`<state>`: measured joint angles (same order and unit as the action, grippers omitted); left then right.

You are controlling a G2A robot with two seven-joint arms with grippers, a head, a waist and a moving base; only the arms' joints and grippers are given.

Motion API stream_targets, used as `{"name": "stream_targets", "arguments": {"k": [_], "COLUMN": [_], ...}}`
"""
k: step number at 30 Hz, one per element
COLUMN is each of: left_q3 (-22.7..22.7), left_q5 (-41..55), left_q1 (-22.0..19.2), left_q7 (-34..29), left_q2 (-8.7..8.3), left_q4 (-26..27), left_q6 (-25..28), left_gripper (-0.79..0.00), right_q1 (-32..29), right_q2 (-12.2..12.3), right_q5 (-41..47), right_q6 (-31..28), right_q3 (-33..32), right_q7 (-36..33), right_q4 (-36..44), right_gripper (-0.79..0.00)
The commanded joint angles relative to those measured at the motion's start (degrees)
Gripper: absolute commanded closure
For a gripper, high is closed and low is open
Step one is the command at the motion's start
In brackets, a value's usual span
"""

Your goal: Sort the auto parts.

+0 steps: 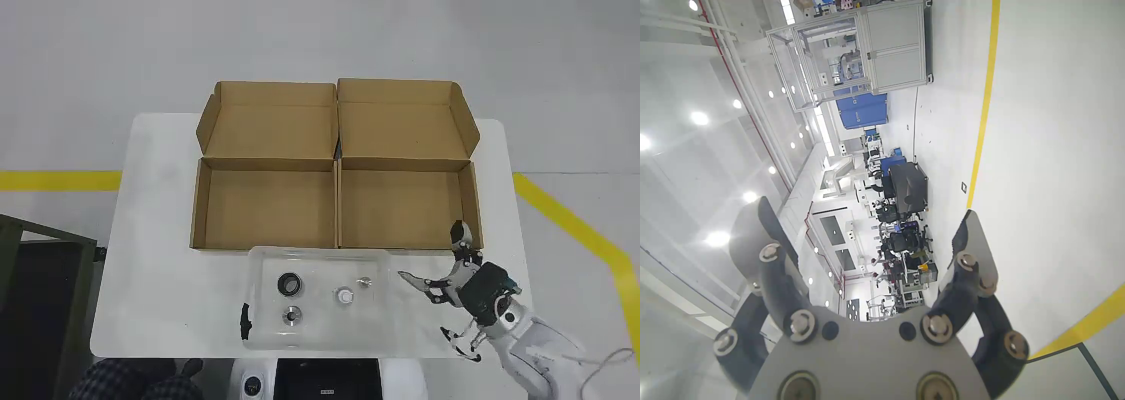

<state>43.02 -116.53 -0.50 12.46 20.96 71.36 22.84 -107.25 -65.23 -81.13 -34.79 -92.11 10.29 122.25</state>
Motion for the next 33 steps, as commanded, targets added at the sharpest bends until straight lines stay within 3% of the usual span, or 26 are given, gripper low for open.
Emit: {"name": "stream_targets", "arguments": {"k": [1, 16, 33], "left_q3": [0.0, 0.0, 0.0], "left_q5": [0.0, 0.0, 0.0], "left_q1": [0.0, 0.0, 0.0], "left_q7": [0.0, 0.0, 0.0], "left_q2": [0.0, 0.0, 0.0], "left_q4": [0.0, 0.0, 0.0], "left_q6": [0.0, 0.0, 0.0], "left_gripper": [-0.785, -0.785, -0.785], "right_q1": [0.2, 4.1, 11.3], "right_q2": [0.1, 0.8, 0.6], "right_q5": [-1.6, -9.3, -12.4], "right_q6": [-2.0, -9.2, -7.6], "right_q3": [1.5, 12.0, 21.6], "right_q7": [-1.4, -12.3, -20.4], "right_q4": [1.8, 2.7, -2.0], "right_gripper": [-0.785, -0.785, -0.785]}}
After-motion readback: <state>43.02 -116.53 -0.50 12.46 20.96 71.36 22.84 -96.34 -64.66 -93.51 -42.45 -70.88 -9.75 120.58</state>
